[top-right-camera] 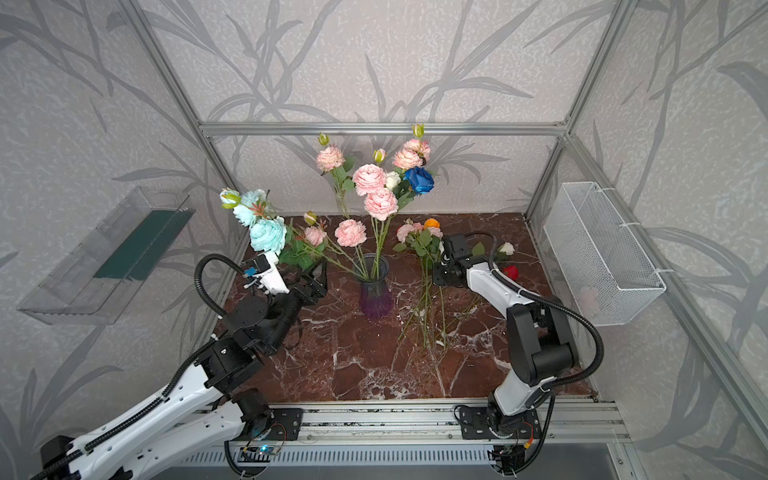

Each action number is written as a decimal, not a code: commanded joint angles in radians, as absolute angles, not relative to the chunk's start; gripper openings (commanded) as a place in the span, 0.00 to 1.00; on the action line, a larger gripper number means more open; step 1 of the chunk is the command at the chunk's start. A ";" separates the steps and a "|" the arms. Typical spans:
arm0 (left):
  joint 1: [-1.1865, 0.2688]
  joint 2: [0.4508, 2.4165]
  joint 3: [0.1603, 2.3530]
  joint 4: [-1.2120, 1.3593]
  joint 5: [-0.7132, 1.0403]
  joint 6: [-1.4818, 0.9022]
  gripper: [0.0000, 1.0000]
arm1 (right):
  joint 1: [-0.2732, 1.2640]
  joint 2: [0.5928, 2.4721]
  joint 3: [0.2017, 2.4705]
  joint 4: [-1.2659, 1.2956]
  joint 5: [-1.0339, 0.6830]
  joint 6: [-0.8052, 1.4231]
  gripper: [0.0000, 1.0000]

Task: Arrange the flowers into the vase
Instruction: 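Reach the right gripper down and grasp pink rose stems in the pile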

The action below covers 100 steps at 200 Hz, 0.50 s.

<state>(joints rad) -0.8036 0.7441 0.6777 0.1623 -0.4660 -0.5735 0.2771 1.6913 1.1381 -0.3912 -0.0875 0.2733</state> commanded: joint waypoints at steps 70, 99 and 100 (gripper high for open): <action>-0.819 0.730 0.692 0.154 -0.441 -0.600 0.85 | 0.244 1.802 1.153 -0.421 -0.111 0.276 0.33; -0.821 0.727 0.693 0.156 -0.434 -0.601 0.85 | 0.241 1.815 1.158 -0.412 -0.118 0.282 0.21; -0.821 0.727 0.693 0.156 -0.433 -0.601 0.85 | 0.241 1.816 1.158 -0.413 -0.119 0.282 0.21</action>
<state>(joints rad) -0.8162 0.7372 0.6777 0.1497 -0.4347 -0.5869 0.2466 1.8023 1.1488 -0.4049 -0.1043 0.2760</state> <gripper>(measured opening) 0.851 0.255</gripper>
